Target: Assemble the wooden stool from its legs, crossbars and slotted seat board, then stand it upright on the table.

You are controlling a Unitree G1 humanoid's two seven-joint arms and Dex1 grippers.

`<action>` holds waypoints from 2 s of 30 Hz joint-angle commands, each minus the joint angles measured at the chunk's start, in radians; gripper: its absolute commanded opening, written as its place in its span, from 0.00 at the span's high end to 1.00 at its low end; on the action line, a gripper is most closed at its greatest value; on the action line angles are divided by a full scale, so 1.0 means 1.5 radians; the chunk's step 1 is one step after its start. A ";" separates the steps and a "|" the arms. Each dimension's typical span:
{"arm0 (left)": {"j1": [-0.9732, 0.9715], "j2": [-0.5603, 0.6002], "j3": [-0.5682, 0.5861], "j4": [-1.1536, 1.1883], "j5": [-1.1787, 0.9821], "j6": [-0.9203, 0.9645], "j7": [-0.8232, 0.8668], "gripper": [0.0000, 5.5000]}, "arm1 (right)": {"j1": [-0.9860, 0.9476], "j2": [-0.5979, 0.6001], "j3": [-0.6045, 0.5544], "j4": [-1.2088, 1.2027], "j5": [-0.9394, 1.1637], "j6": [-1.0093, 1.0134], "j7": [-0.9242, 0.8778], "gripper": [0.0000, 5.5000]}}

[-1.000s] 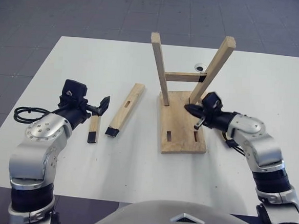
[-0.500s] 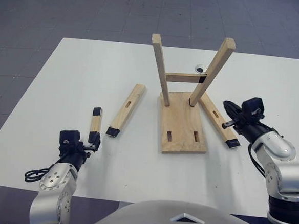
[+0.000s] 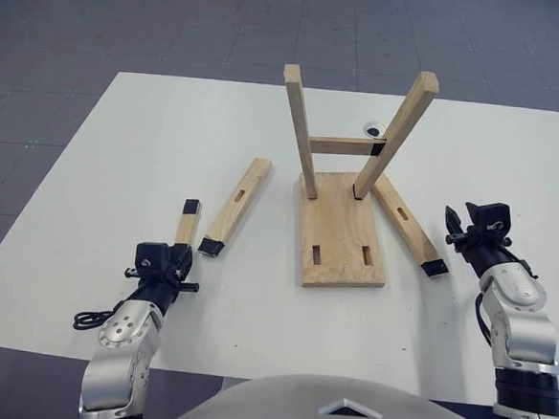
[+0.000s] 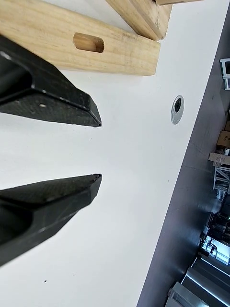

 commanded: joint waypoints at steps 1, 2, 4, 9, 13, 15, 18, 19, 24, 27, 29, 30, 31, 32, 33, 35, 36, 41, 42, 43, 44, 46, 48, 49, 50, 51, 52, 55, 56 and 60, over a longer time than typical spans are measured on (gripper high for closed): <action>-0.025 0.004 0.008 0.037 0.006 0.023 0.007 0.76 | -0.022 0.016 -0.002 -0.030 0.009 0.017 -0.009 0.68; -0.045 0.000 0.024 0.031 -0.004 0.011 0.012 0.76 | -0.028 0.023 -0.006 -0.046 0.022 0.030 -0.010 0.68; -0.096 -0.003 0.061 0.012 -0.024 -0.021 0.023 0.76 | -0.050 0.039 -0.017 -0.084 0.060 0.074 -0.013 0.68; -0.173 0.034 0.080 -0.059 -0.022 -0.162 -0.022 0.76 | -0.097 0.063 -0.064 -0.177 0.228 0.220 0.009 0.63; -0.173 0.075 0.020 -0.123 -0.004 -0.218 -0.095 0.76 | -0.088 0.044 -0.079 -0.275 0.392 0.331 0.054 0.49; -0.175 0.084 -0.006 -0.138 0.009 -0.237 -0.114 0.76 | -0.082 0.033 -0.074 -0.317 0.472 0.378 0.071 0.41; -0.173 0.098 -0.038 -0.132 0.044 -0.285 -0.136 0.76 | -0.082 0.041 -0.067 -0.341 0.596 0.435 0.060 0.38; -0.168 0.105 -0.045 -0.123 0.062 -0.317 -0.144 0.76 | -0.084 0.050 -0.064 -0.336 0.634 0.448 0.045 0.38; -0.150 0.110 -0.078 -0.118 0.068 -0.391 -0.177 0.76 | -0.111 0.087 -0.046 -0.295 0.764 0.457 -0.026 0.38; -0.140 0.098 -0.123 -0.126 0.062 -0.400 -0.190 0.76 | -0.141 0.106 -0.022 -0.265 0.838 0.453 -0.051 0.38; -0.140 0.092 -0.149 -0.128 0.043 -0.390 -0.198 0.76 | -0.160 0.111 -0.005 -0.242 0.855 0.449 -0.053 0.38; -0.143 0.091 -0.158 -0.128 0.037 -0.385 -0.202 0.76 | -0.169 0.113 0.003 -0.229 0.856 0.446 -0.053 0.38; -0.146 0.091 -0.168 -0.126 0.033 -0.384 -0.207 0.76 | -0.181 0.119 0.008 -0.211 0.859 0.441 -0.055 0.38; -0.147 0.092 -0.176 -0.125 0.030 -0.383 -0.211 0.76 | -0.191 0.126 0.012 -0.197 0.866 0.435 -0.059 0.38; -0.148 0.092 -0.183 -0.125 0.028 -0.381 -0.213 0.76 | -0.200 0.132 0.016 -0.186 0.875 0.430 -0.059 0.38; -0.149 0.090 -0.195 -0.126 0.025 -0.377 -0.215 0.76 | -0.214 0.143 0.025 -0.169 0.882 0.422 -0.055 0.38; -0.151 0.090 -0.199 -0.126 0.025 -0.376 -0.215 0.76 | -0.224 0.151 0.031 -0.157 0.880 0.416 -0.052 0.38; -0.156 0.087 -0.206 -0.121 0.026 -0.373 -0.210 0.76 | -0.259 0.202 0.040 -0.116 0.907 0.383 -0.066 0.38; -0.156 0.086 -0.207 -0.120 0.028 -0.373 -0.209 0.76 | -0.266 0.215 0.036 -0.106 0.916 0.373 -0.079 0.38; -0.156 0.085 -0.207 -0.120 0.029 -0.374 -0.207 0.76 | -0.270 0.226 0.031 -0.096 0.926 0.363 -0.090 0.41; -0.157 0.084 -0.207 -0.119 0.029 -0.375 -0.206 0.76 | -0.274 0.234 0.026 -0.088 0.935 0.355 -0.100 0.45; -0.159 0.082 -0.209 -0.119 0.032 -0.375 -0.203 0.76 | -0.280 0.243 0.024 -0.077 0.945 0.345 -0.115 0.51; -0.164 0.080 -0.209 -0.121 0.035 -0.371 -0.199 0.76 | -0.277 0.241 0.035 -0.081 0.933 0.347 -0.117 0.57; -0.166 0.078 -0.209 -0.122 0.035 -0.369 -0.197 0.76 | -0.274 0.239 0.044 -0.087 0.923 0.351 -0.116 0.60; -0.168 0.077 -0.208 -0.123 0.034 -0.367 -0.196 0.76 | -0.271 0.236 0.053 -0.092 0.911 0.354 -0.113 0.63; -0.169 0.077 -0.208 -0.123 0.034 -0.366 -0.195 0.76 | -0.269 0.235 0.058 -0.093 0.905 0.354 -0.113 0.67; -0.172 0.077 -0.208 -0.123 0.033 -0.365 -0.195 0.76 | -0.269 0.234 0.064 -0.093 0.897 0.354 -0.111 0.69; -0.174 0.079 -0.209 -0.123 0.032 -0.363 -0.195 0.76 | -0.269 0.232 0.069 -0.090 0.884 0.350 -0.110 0.79; -0.174 0.079 -0.209 -0.123 0.033 -0.363 -0.195 0.76 | -0.269 0.231 0.069 -0.089 0.883 0.350 -0.109 0.83; -0.171 0.081 -0.207 -0.123 0.032 -0.363 -0.198 0.76 | -0.270 0.228 0.065 -0.086 0.873 0.348 -0.104 0.91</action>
